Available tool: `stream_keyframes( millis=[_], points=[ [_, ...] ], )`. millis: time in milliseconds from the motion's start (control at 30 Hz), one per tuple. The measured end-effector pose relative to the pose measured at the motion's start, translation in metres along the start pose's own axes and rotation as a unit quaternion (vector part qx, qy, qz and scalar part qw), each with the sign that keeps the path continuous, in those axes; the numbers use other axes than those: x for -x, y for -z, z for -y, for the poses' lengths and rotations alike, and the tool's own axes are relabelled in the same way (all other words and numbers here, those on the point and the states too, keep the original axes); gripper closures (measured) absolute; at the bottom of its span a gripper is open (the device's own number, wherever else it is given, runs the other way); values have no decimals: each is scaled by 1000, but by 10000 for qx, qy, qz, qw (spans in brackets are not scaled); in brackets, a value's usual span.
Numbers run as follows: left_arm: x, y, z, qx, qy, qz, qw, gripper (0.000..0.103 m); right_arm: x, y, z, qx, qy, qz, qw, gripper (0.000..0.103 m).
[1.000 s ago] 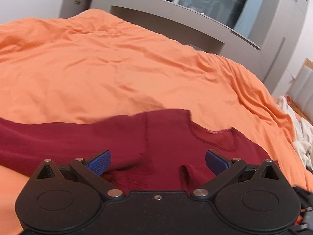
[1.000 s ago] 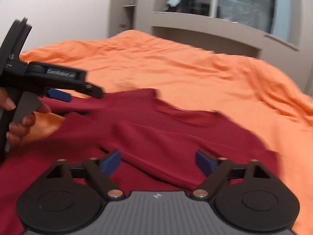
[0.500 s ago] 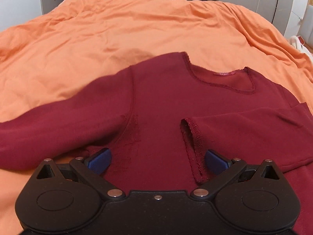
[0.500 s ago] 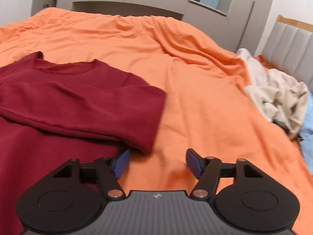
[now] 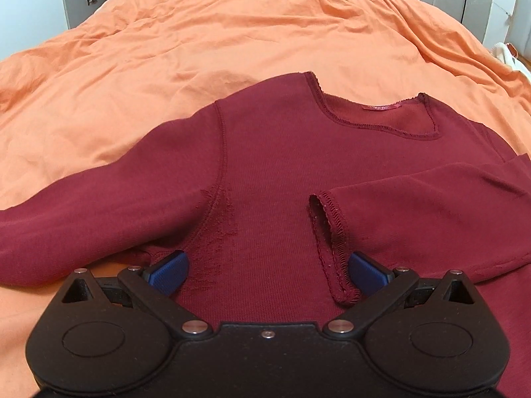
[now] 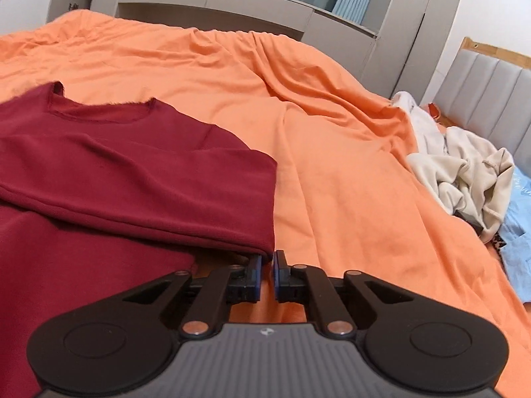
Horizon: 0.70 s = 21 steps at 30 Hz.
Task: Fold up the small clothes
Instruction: 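Lift the sleeve with the right tool and lay it across the body, then grasp the other sleeve cuff with the left tool and lift it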
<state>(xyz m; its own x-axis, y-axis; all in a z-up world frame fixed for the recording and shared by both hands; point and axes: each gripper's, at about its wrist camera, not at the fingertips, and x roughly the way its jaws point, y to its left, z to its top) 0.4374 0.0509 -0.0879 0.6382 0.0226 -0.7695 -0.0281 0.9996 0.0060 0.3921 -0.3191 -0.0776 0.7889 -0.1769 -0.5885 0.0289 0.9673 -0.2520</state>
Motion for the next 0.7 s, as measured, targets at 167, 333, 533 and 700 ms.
stream_keyframes(
  millis=[167, 333, 533, 700],
  points=[
    [37, 1, -13, 340, -5, 430, 9985, 1, 22, -3, 16, -61, -307, 17, 9995, 30],
    [99, 17, -54, 1062, -69, 656, 9922, 1, 43, -5, 30, -323, -565, 292, 9975, 3],
    [161, 41, -135, 1764, -841, 791, 9775, 1, 55, -6, 33, -587, -806, 692, 9926, 0],
    [192, 57, -215, 2602, -1559, 1243, 9447, 1, 57, -5, 32, -890, -1147, 864, 9856, 0]
  ],
)
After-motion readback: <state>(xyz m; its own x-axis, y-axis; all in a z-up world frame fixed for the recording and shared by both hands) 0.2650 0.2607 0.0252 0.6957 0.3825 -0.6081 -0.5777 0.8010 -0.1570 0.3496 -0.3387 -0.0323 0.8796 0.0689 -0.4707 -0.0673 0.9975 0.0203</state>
